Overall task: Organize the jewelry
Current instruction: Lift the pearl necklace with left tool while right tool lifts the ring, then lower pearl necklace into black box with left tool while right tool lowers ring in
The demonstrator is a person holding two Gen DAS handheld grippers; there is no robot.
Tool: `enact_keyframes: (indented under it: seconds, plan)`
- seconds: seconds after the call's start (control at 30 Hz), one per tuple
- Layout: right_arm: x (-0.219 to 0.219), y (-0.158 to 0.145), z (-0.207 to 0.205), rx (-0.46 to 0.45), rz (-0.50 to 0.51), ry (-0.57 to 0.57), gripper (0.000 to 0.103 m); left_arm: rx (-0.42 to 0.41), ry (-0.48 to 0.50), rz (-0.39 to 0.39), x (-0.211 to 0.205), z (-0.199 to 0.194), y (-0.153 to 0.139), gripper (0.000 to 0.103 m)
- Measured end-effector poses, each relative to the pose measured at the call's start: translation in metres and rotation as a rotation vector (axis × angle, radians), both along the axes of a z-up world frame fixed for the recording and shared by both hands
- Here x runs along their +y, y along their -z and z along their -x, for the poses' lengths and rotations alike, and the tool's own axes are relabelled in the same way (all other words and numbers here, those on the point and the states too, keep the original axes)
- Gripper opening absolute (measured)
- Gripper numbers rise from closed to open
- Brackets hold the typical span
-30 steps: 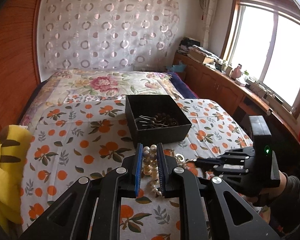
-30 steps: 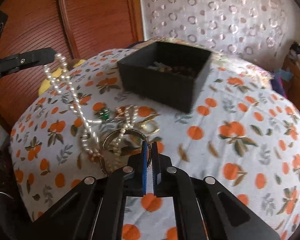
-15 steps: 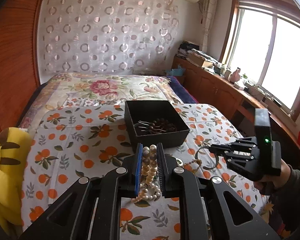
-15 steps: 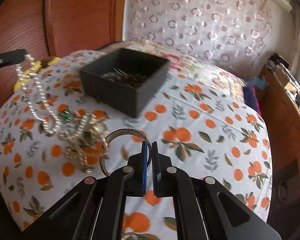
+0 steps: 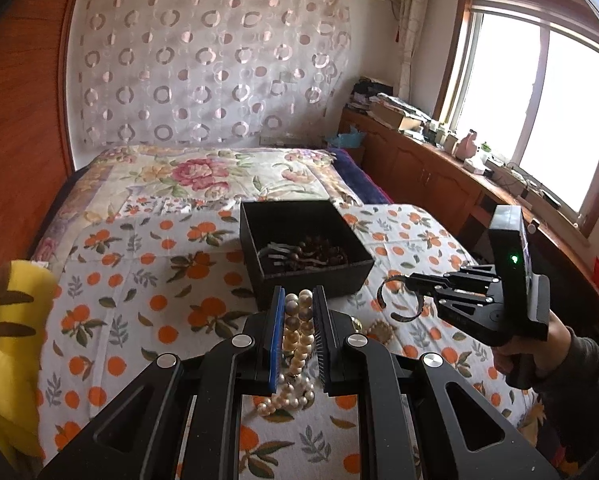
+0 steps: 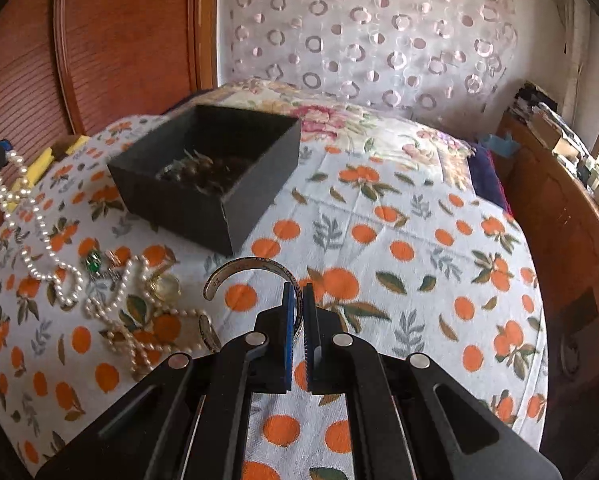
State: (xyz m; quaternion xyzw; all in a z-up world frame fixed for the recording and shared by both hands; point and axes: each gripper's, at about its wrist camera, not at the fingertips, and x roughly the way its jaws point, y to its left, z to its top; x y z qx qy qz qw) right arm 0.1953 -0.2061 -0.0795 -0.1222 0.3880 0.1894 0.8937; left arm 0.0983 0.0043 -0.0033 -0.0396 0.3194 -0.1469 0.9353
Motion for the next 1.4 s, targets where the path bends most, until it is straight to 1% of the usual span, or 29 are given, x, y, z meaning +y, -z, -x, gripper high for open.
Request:
enact_keyframes:
  seconds: [0.23, 0.43, 0.63, 0.87, 0.97, 1.13, 1.3, 1.4]
  plan:
    - [0.002, -0.023, 0.001, -0.037, -0.041, -0.021, 0.005, -0.050, 0.008, -0.021, -0.005, -0.013, -0.024, 0.013]
    - [0.005, -0.039, -0.002, -0.068, -0.064, -0.042, 0.005, -0.108, 0.017, -0.046, -0.013, -0.026, -0.055, 0.013]
    - [0.006, -0.051, -0.007, -0.094, -0.086, -0.048, 0.005, -0.172, 0.026, -0.067, -0.022, -0.040, -0.088, 0.013]
    - [0.004, -0.057, -0.015, -0.108, -0.101, -0.047, 0.005, -0.209, 0.024, -0.080, -0.031, -0.068, -0.112, 0.013]
    - [0.003, -0.058, -0.021, -0.109, -0.107, -0.046, 0.005, -0.208, 0.024, -0.092, -0.036, -0.084, -0.114, 0.013]
    - [0.007, -0.056, -0.031, -0.105, -0.112, -0.051, 0.005, -0.187, 0.024, -0.117, -0.044, -0.110, -0.104, 0.013]
    - [0.013, -0.055, -0.042, -0.104, -0.115, -0.059, 0.005, -0.147, 0.008, -0.130, -0.043, -0.141, -0.084, 0.013]
    - [0.018, -0.054, -0.049, -0.101, -0.115, -0.064, 0.005, -0.103, -0.002, -0.144, -0.042, -0.161, -0.066, 0.013]
